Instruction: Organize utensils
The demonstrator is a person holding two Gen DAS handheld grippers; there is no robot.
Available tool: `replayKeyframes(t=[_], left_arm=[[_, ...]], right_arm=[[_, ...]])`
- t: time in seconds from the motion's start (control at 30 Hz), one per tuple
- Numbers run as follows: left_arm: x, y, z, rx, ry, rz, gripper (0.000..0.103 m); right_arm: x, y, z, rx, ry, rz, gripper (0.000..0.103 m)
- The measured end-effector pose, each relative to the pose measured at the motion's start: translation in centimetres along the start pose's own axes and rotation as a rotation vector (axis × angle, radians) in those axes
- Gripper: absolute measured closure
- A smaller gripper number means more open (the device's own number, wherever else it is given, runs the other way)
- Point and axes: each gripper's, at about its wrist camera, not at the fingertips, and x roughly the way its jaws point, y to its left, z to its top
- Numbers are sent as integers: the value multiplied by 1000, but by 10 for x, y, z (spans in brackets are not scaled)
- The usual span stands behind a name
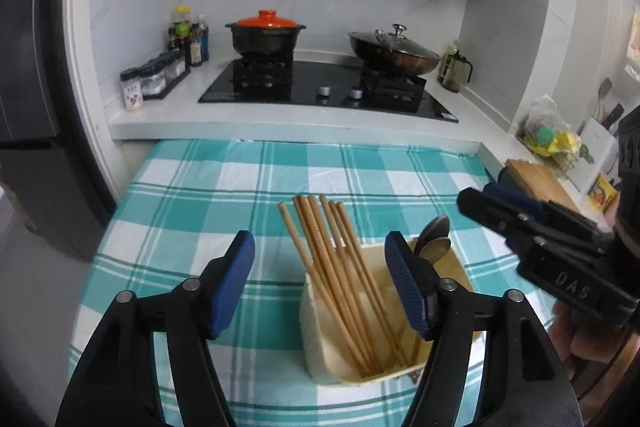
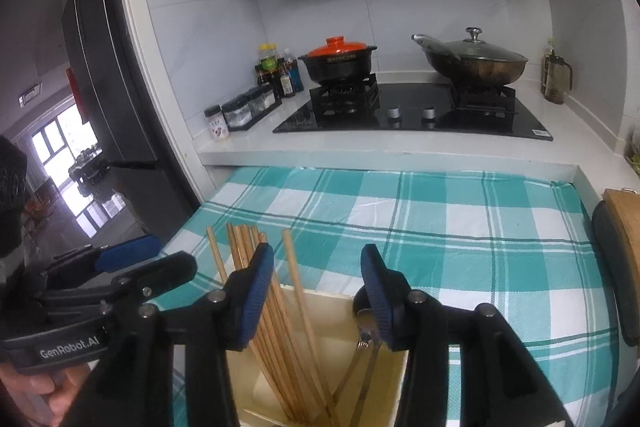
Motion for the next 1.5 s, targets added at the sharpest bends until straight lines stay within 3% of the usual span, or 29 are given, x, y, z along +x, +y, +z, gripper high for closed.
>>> replayKeyframes(t=[0.07,0.13,0.27,0.4,0.67,0.77,1.1,1.5], left_arm=[[-27,-5,-7,39,-44,39,17],[-57,-13,-19,79,-100,87,1],[-115,-31,-50,120,-192,165,0],[-156,-46,-87,122,-150,140,0],[-223,-77,-143,209,-182,231,0],[-242,-79,-156,195,-179,218,0],[-276,-78,-174,124,-141,162,0],[-300,-59,-175,39,-143,177,0]], right_arm=[[-22,3,-1,-13,-34,-13,56],[-53,10,-5,-39,-74,-37,46],[-119,30,-25,-87,-127,-104,26],[-176,48,-57,-95,-130,-160,16],[-250,54,-117,39,-122,-227,14],[-268,60,-135,40,-125,-263,0],[-312,84,-167,-27,-132,-306,0],[-339,124,-177,-103,-178,-269,0]])
